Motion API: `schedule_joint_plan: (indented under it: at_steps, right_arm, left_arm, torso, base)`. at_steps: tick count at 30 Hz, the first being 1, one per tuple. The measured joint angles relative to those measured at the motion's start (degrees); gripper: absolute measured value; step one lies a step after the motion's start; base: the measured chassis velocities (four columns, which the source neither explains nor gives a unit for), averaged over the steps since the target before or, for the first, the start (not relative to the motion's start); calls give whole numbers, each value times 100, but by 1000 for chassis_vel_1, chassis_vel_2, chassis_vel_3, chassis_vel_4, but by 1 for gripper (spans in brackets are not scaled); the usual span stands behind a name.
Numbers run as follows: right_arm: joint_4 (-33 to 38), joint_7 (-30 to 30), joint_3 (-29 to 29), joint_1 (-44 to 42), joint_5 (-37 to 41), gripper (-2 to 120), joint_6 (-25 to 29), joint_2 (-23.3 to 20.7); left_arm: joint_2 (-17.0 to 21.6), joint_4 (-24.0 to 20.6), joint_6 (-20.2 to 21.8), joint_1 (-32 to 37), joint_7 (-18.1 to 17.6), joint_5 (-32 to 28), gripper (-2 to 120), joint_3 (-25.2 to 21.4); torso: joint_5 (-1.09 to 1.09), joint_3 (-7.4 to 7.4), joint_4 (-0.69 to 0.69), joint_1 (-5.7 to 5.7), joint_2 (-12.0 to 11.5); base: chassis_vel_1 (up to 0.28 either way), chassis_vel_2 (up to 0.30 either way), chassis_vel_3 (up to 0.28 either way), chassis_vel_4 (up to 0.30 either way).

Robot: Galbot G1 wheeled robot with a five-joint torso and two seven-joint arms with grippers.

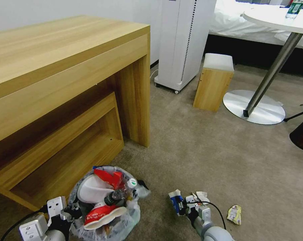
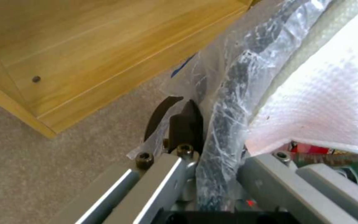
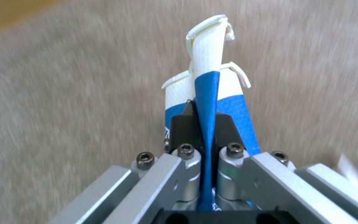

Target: Pick up the trash bin and place the garbage on the floor into it.

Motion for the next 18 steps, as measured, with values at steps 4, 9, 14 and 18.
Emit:
schedule_joint_plan:
  at_steps: [4,9,14,18]
  right_arm:
    - [441,-292,247,42,-196,0,389,-196]
    - [1162,-1160,456,317,-72,0,1093,-587]
    - [2199,-2172,364,1074,833,0,1369,-1473]
    - [2807,-2379,-131,1614,1555,0,1211,-2026]
  left_arm:
    - [-35,10,20,-47,-20,-25,0,39]
    - [52,24,213,-154,-132,-368,0,13]
    - [165,124,406,-231,-270,-622,0,59]
    - [96,196,548,-312,-307,-646,0,211]
  torso:
    - [1,0,0,0,0]
    - [-1,0,0,0,0]
    - [0,0,1,0,0]
    - [-3,0,1,0,0]
  base:
    - [0,0,0,0]
    - [0,0,0,0]
    - [0,0,0,0]
    - [0,0,0,0]
